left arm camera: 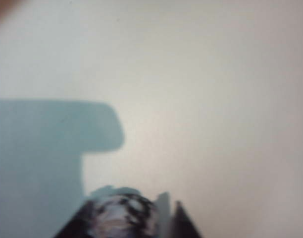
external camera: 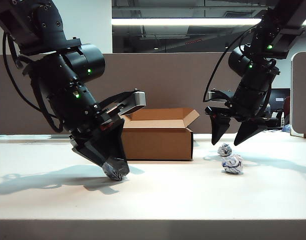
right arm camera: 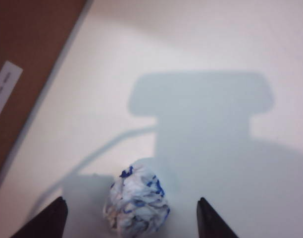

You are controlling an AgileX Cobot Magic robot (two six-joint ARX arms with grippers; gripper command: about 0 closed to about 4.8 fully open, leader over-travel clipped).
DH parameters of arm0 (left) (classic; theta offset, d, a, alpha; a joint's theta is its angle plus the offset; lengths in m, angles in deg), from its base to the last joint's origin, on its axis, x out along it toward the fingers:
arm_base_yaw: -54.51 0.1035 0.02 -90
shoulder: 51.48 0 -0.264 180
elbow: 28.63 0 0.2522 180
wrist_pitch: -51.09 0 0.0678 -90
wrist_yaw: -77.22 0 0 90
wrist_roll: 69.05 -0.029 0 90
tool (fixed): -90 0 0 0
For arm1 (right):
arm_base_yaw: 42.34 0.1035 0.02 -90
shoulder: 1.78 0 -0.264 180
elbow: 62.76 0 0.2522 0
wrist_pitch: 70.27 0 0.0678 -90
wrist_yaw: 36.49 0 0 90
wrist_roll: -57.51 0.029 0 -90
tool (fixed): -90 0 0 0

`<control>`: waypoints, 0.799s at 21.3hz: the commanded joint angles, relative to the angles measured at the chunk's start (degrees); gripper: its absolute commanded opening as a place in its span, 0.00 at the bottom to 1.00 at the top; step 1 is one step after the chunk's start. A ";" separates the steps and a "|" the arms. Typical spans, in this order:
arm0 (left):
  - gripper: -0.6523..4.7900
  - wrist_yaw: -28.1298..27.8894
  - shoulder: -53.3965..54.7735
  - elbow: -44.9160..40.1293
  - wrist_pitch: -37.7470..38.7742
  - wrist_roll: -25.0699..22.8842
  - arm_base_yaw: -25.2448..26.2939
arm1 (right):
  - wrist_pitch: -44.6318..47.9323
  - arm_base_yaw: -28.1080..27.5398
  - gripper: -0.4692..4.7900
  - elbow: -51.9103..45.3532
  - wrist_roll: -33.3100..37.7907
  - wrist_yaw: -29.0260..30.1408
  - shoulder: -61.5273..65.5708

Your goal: Pick up all the paper balls on the table and put them in the paper box.

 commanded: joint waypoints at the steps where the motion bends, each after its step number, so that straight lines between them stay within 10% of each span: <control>1: 0.37 -1.33 -0.04 0.31 0.11 1.25 -0.02 | 0.07 0.04 0.77 0.50 0.22 0.24 -0.33; 6: 0.21 -2.58 -0.09 0.37 -0.35 1.40 -0.02 | 0.17 0.04 0.77 0.50 0.20 0.22 -0.35; 17: 0.22 -10.29 0.83 24.26 3.15 9.94 0.04 | -6.95 0.00 0.77 4.57 2.40 -3.26 -0.35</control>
